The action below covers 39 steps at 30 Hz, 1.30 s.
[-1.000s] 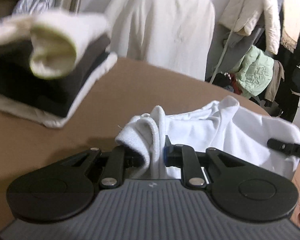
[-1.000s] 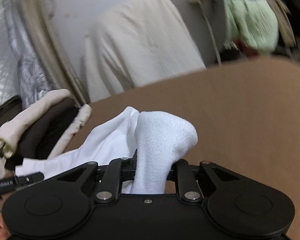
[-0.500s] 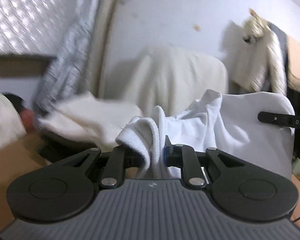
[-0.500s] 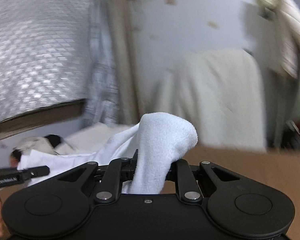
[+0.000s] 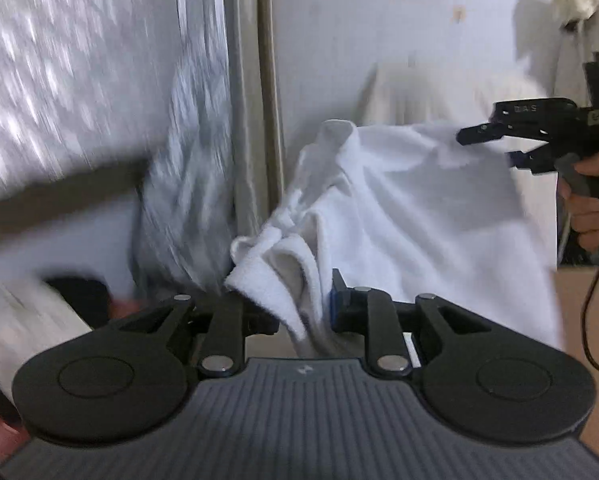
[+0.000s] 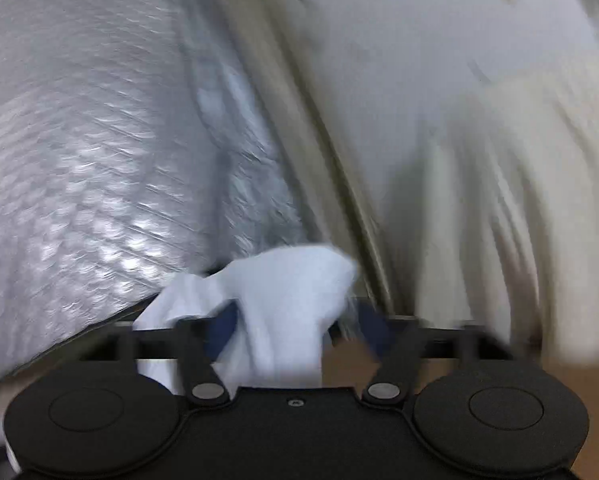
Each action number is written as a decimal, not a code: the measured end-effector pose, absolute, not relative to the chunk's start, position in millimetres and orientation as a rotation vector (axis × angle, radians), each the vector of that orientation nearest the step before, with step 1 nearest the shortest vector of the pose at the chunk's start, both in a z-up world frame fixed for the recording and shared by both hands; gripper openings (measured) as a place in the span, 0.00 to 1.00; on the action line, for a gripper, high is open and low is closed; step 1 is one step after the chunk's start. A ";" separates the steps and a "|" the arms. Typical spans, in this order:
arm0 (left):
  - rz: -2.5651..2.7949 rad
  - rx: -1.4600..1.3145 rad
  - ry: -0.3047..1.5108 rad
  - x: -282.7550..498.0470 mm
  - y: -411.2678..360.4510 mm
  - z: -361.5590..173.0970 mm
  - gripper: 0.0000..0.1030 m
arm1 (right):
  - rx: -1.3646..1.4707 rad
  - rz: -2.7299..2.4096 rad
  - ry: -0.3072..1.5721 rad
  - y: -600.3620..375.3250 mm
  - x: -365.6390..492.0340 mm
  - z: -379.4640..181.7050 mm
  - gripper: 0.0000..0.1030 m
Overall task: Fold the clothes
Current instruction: 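Grasp the folded shirt with both grippers and lift it onto the clothes stack, then open both grippers and withdraw from the stack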
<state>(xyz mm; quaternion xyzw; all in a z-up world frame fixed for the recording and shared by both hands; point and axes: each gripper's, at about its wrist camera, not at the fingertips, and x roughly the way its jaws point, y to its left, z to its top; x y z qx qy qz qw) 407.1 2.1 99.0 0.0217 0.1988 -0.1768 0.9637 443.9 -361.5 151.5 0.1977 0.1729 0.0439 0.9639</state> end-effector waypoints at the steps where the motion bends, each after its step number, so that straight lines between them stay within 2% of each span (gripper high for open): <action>1: -0.330 0.037 0.486 430.2 1.0 72.4 0.20 | 0.431 0.070 0.392 -362.2 452.9 126.9 0.65; 3: -0.306 -0.032 0.527 445.5 6.5 40.9 0.21 | 0.456 0.046 0.486 -357.1 460.1 72.7 0.62; 5: -0.299 -0.153 0.509 444.9 17.6 24.6 0.21 | 0.416 0.055 0.493 -345.1 446.6 32.5 0.62; 8: -0.306 -0.285 0.491 429.1 28.6 15.4 0.25 | 0.334 0.036 0.377 -329.3 411.3 8.3 0.65; 11: -0.282 -0.306 0.463 411.9 30.7 9.8 0.27 | 0.320 0.015 0.345 -323.8 400.6 5.4 0.66; 12: -0.266 -0.289 0.474 410.4 28.2 9.5 0.27 | 0.295 0.022 0.347 -321.4 402.8 7.1 0.58; 13: -0.251 -0.271 0.486 409.0 25.4 9.0 0.27 | 0.255 0.015 0.349 -317.5 408.1 11.9 0.41; 16: -0.228 -0.199 0.564 407.8 14.5 10.9 0.27 | 0.069 -0.118 0.321 -299.5 416.6 28.0 0.35; 18: -0.199 -0.178 0.587 404.2 12.2 17.9 0.28 | 0.034 -0.225 0.321 -288.1 407.7 36.6 0.35; 20: -0.165 -0.190 0.601 392.0 15.0 28.1 0.43 | 0.026 -0.323 0.330 -277.3 397.8 45.3 0.37; 21: -0.170 -0.200 0.598 384.8 17.2 33.4 0.47 | 0.081 -0.309 0.337 -278.5 385.0 48.8 0.37; 23: -0.185 -0.221 0.580 362.4 21.4 47.6 0.71 | 0.218 -0.224 0.356 -285.1 349.0 53.9 0.47; 25: -0.180 -0.211 0.571 336.0 21.7 62.8 0.86 | 0.304 -0.155 0.383 -288.6 308.2 55.9 0.56; 26: -0.184 -0.194 0.567 322.3 20.9 70.2 0.89 | 0.327 -0.120 0.401 -289.0 288.8 56.1 0.58; 30: -0.177 -0.107 0.559 273.9 8.8 96.4 0.92 | 0.340 -0.036 0.462 -286.6 232.9 52.8 0.59; 34: -0.304 -0.235 0.539 216.3 5.6 117.6 0.98 | 0.356 -0.048 0.474 -281.6 189.8 59.3 0.59; 39: -0.305 -0.227 0.543 156.5 -6.0 128.6 0.98 | 0.353 -0.053 0.497 -276.5 140.9 71.3 0.61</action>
